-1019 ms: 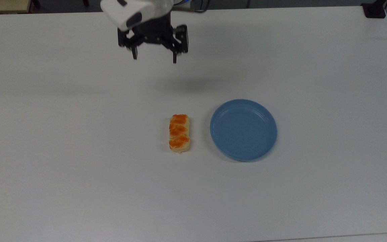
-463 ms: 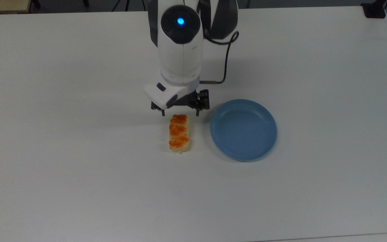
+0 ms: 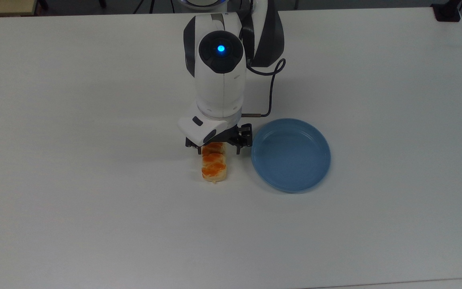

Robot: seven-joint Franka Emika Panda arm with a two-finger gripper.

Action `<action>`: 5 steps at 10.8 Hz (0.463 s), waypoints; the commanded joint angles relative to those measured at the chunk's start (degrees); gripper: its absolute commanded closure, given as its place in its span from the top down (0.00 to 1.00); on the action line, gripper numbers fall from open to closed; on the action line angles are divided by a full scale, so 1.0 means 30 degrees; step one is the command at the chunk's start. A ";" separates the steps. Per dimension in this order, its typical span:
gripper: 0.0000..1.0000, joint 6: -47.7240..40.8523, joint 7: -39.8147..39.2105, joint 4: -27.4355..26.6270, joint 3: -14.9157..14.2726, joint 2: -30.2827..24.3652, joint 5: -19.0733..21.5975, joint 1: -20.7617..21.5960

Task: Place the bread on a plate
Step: 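Lower the gripper over the bread roll and close on it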

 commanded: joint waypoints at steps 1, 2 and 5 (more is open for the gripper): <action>0.89 0.1126 0.0345 0.0192 -0.0169 0.0622 -0.0030 0.0030; 0.89 0.1481 0.0344 0.0192 -0.0198 0.0885 -0.0059 -0.0116; 0.66 0.1514 0.0140 0.0192 -0.0169 0.1093 -0.0729 -0.0205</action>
